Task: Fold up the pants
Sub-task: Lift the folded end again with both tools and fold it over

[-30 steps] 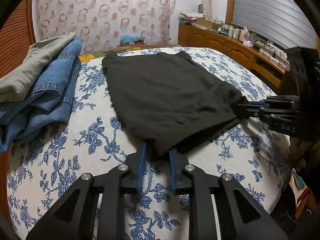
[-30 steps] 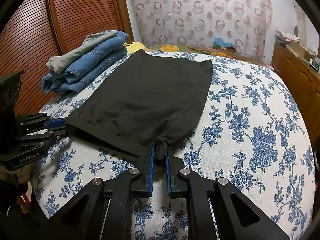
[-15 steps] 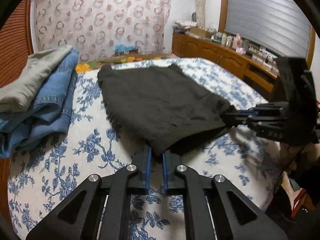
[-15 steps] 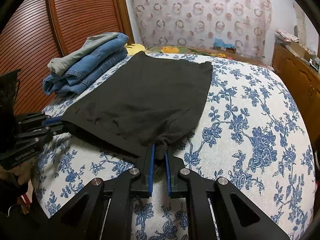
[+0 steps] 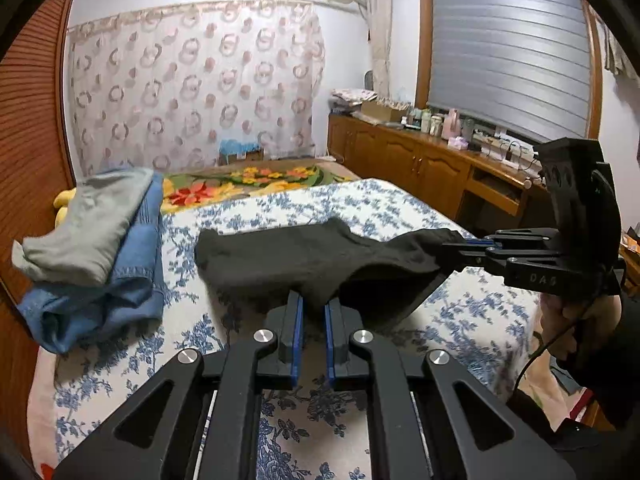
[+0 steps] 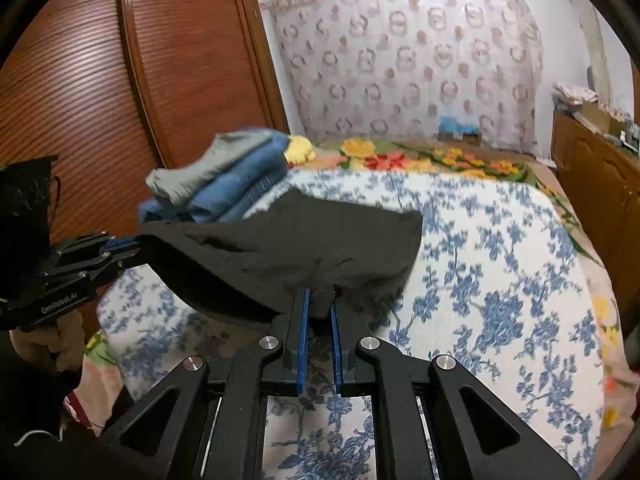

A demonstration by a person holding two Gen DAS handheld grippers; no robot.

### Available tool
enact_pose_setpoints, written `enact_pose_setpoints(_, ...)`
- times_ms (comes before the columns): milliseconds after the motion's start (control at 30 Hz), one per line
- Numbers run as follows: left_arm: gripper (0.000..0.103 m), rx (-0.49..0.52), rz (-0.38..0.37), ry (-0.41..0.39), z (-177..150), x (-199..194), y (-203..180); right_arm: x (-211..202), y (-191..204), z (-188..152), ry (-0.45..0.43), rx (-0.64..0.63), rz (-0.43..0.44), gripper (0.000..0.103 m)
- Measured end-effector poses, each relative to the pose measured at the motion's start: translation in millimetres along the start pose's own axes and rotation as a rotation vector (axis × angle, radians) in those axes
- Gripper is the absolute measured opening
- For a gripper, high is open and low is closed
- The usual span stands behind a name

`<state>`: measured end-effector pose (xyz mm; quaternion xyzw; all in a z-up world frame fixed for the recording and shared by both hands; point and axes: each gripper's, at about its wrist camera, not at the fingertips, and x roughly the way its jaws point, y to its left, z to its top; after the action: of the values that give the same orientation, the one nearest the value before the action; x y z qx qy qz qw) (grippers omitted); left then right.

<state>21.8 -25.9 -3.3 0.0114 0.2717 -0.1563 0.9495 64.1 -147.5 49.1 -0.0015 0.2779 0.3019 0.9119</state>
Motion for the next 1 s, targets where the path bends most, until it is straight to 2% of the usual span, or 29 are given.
enact_pose_setpoints(467,0.010,0.032,-0.023,-0.091,16.8,-43.8,-14.3,-55.5,13.4,3.7,-0.095,-0.046,0.015,0.009)
enact_pose_setpoints(667,0.010,0.044,-0.027,-0.107,20.7,-54.0,-17.6,-71.5,18.7,2.6,-0.120,-0.065,0.015,0.009)
enact_pose_setpoints(833,0.010,0.052,-0.027,-0.043,13.4,-35.7,-15.8,-59.4,14.7,-2.1,-0.081,-0.062,0.003,0.009)
enact_pose_setpoints(1000,0.010,0.028,-0.013,0.036,1.7,-5.2,-6.4,-27.7,9.4,-4.8,-0.009,-0.054,-0.025,0.009)
